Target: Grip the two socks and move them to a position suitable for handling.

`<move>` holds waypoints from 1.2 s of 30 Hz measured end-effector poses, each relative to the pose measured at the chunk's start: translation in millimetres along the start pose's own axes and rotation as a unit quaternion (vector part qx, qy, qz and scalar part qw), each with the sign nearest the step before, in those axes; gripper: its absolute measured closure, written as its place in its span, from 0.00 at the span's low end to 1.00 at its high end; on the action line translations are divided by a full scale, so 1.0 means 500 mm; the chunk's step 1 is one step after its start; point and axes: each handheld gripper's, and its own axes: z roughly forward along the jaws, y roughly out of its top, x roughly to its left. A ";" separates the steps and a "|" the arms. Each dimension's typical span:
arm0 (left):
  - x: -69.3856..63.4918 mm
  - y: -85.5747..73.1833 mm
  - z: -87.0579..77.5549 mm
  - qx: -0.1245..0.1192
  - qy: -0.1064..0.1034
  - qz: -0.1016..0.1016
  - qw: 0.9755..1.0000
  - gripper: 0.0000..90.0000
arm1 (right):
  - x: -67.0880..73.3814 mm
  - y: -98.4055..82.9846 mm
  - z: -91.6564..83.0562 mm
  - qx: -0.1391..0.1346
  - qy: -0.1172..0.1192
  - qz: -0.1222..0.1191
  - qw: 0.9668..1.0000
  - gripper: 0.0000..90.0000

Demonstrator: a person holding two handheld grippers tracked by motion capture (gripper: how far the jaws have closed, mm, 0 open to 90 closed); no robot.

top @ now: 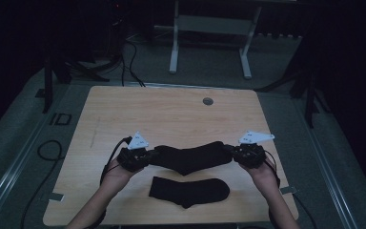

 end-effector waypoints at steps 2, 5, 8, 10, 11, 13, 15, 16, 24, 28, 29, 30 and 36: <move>-0.013 -0.005 -0.011 0.003 -0.008 0.005 1.000 0.94 | 0.010 -0.007 -0.013 0.000 0.002 -0.006 1.000 0.95; -0.034 -0.015 -0.026 0.009 -0.019 0.013 1.000 0.94 | 0.031 -0.025 -0.032 0.002 0.008 -0.005 1.000 0.95; -0.050 -0.027 -0.039 0.012 -0.030 0.012 0.999 0.94 | 0.057 -0.045 -0.045 0.012 0.014 -0.011 1.000 0.95; -0.060 -0.038 -0.043 0.017 -0.035 0.012 0.999 0.94 | 0.074 -0.060 -0.050 0.023 0.016 -0.015 0.999 0.95; -0.064 -0.044 -0.043 0.021 -0.039 0.013 0.999 0.94 | 0.081 -0.069 -0.052 0.026 0.019 -0.013 0.999 0.95; -0.068 -0.058 -0.036 0.030 -0.050 0.007 0.998 0.94 | 0.091 -0.085 -0.052 0.034 0.022 -0.011 0.999 0.95; -0.069 -0.072 -0.025 0.040 -0.054 0.002 0.998 0.94 | 0.094 -0.103 -0.045 0.046 0.029 0.001 0.999 0.95; -0.071 -0.081 -0.017 0.046 -0.053 0.003 0.998 0.94 | 0.094 -0.113 -0.041 0.048 0.032 0.007 0.998 0.95; -0.071 -0.118 0.037 0.083 -0.051 0.009 0.995 0.94 | 0.084 -0.167 0.012 0.093 0.037 0.032 0.994 0.95; -0.069 -0.130 0.052 0.087 -0.049 0.011 0.995 0.93 | 0.078 -0.177 0.026 0.098 0.029 0.035 0.994 0.95; -0.069 -0.132 0.054 0.085 -0.049 0.009 0.995 0.93 | 0.075 -0.177 0.028 0.096 0.031 0.037 0.994 0.95; -0.068 -0.134 0.054 0.084 -0.051 0.008 0.995 0.93 | 0.074 -0.177 0.028 0.096 0.032 0.038 0.994 0.95; -0.053 -0.130 0.040 0.074 -0.043 -0.006 0.996 0.76 | 0.071 -0.171 0.018 0.088 0.045 0.049 0.994 0.77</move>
